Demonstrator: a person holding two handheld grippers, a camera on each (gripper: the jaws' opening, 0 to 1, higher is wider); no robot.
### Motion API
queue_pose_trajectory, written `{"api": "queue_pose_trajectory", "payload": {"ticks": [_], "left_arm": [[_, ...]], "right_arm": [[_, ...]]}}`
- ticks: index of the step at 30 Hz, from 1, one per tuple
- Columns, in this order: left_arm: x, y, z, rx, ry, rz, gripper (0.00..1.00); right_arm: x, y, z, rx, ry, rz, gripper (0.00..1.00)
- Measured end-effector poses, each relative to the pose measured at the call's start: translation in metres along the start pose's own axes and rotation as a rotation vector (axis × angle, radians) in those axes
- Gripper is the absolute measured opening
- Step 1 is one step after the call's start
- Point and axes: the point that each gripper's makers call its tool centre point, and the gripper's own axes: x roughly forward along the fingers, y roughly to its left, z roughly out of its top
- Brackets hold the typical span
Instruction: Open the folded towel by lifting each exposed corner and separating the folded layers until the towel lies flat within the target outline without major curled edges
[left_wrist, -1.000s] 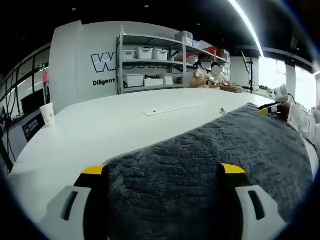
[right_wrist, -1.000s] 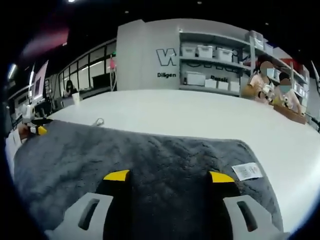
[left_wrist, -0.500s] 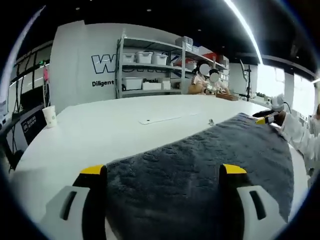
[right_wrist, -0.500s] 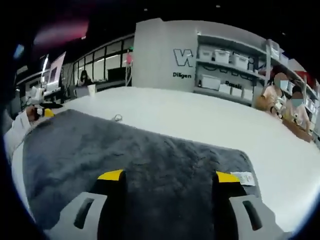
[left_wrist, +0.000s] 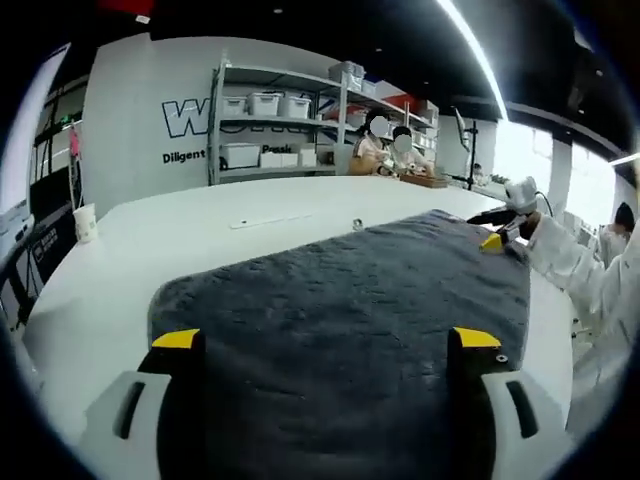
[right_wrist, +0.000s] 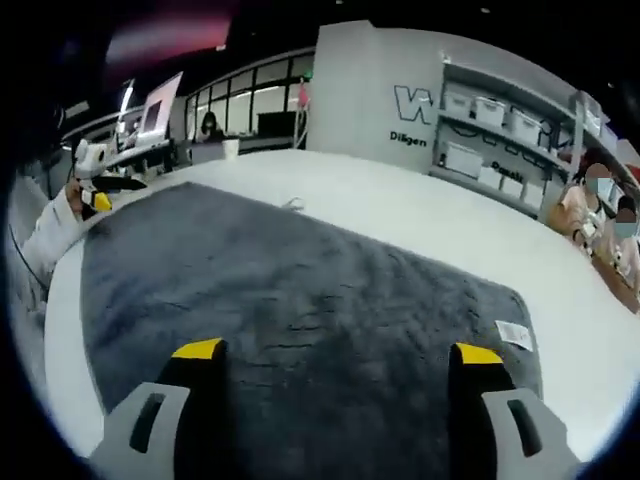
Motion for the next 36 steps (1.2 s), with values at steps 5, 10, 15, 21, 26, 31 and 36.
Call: {"api": "queue_pose_trajectory", "payload": {"ticks": [5, 10, 15, 21, 26, 31, 36], "left_arm": [[-0.006, 0.0, -0.012, -0.012, 0.012, 0.088, 0.99], [-0.003, -0.017, -0.028, -0.008, 0.064, 0.053, 0.99], [-0.003, -0.013, -0.043, -0.017, 0.098, 0.074, 0.99], [-0.007, -0.005, -0.047, 0.01, 0.081, 0.083, 0.92], [-0.006, -0.007, -0.046, -0.005, 0.054, 0.077, 0.94], [-0.007, -0.007, -0.046, -0.005, 0.048, 0.075, 0.95], [-0.008, -0.008, -0.047, -0.002, 0.027, 0.072, 0.96]], "right_arm": [[0.005, 0.023, -0.001, -0.015, 0.004, 0.034, 0.94], [0.014, 0.048, 0.001, -0.014, -0.011, 0.116, 0.95], [0.019, 0.068, -0.001, -0.051, 0.006, 0.146, 0.95], [0.02, 0.068, -0.001, -0.038, -0.002, 0.166, 0.94], [0.015, 0.07, -0.004, -0.041, -0.012, 0.187, 0.93], [0.011, 0.071, -0.006, -0.05, -0.011, 0.196, 0.91], [0.01, 0.072, -0.007, -0.054, -0.016, 0.2, 0.91]]}}
